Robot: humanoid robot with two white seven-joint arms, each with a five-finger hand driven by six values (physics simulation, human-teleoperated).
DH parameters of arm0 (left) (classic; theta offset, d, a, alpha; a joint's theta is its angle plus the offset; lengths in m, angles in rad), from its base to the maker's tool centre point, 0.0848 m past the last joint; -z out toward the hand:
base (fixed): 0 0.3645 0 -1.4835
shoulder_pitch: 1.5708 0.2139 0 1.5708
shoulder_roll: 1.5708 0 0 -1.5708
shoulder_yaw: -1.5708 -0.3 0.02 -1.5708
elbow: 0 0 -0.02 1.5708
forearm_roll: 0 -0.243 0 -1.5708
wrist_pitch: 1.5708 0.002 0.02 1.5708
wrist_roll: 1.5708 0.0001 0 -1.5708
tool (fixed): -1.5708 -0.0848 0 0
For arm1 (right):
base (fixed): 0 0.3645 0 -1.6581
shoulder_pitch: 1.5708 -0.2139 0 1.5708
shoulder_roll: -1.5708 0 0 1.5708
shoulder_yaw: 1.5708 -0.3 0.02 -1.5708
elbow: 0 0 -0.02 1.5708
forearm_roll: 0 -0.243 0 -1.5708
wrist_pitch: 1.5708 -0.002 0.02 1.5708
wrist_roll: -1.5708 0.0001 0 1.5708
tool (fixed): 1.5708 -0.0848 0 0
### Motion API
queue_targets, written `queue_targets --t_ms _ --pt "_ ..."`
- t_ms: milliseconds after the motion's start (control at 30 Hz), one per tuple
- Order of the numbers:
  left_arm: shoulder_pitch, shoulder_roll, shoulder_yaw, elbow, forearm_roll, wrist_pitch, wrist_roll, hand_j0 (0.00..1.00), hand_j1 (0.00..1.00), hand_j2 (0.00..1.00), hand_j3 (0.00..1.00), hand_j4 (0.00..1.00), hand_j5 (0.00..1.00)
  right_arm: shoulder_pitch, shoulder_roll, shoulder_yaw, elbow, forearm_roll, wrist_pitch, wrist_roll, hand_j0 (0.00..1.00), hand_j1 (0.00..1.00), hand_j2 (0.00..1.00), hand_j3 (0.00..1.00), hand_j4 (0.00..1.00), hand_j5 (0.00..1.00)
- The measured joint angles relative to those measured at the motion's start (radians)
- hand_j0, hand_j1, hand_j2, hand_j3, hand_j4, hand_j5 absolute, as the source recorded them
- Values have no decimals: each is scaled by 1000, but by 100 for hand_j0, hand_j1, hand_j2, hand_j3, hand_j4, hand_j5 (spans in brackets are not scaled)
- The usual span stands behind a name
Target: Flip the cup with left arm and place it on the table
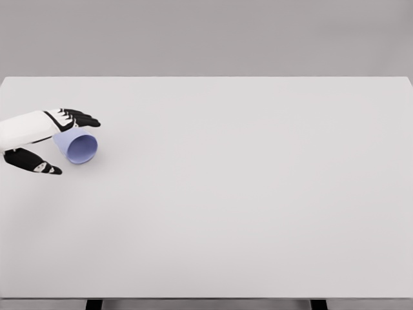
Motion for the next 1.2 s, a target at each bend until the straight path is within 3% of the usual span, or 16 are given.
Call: queue_targets --t_ms 100,367,467,567,600,667,767,933,1200 --pt "-8 0 -2 1 -9 0 0 100 100 100 100 100 100 2 0 2 1 0 2 0 100 100 100 100 100 100" --pt "-29 14 -3 49 -152 0 0 100 100 100 100 100 100 2 0 4 2 0 5 1 100 100 100 100 100 100" --pt "-181 64 -68 161 -154 2 0 100 100 100 100 100 100 2 0 4 2 0 5 1 100 100 100 100 100 100" --pt "-487 83 -319 273 -161 -1 -1 100 100 100 100 100 100 2 0 4 2 0 5 1 100 100 100 100 100 100" --pt "-517 76 -382 291 -155 3 0 100 100 100 100 100 100 2 0 4 2 0 5 1 100 100 100 100 100 100" --pt "-523 47 -461 312 -159 1 0 100 100 100 100 100 100 2 0 4 2 0 5 1 100 100 100 100 100 100" --pt "-528 24 -510 320 -224 0 0 100 100 100 100 100 100 2 0 4 2 0 5 1 100 100 100 100 100 100" --pt "-528 -12 -528 352 -285 0 0 100 100 100 100 100 100 2 0 4 2 0 5 1 100 100 100 100 100 100" --pt "-525 -60 -533 388 -301 0 0 100 100 100 100 100 100 2 0 4 2 0 5 1 100 100 100 100 100 100"
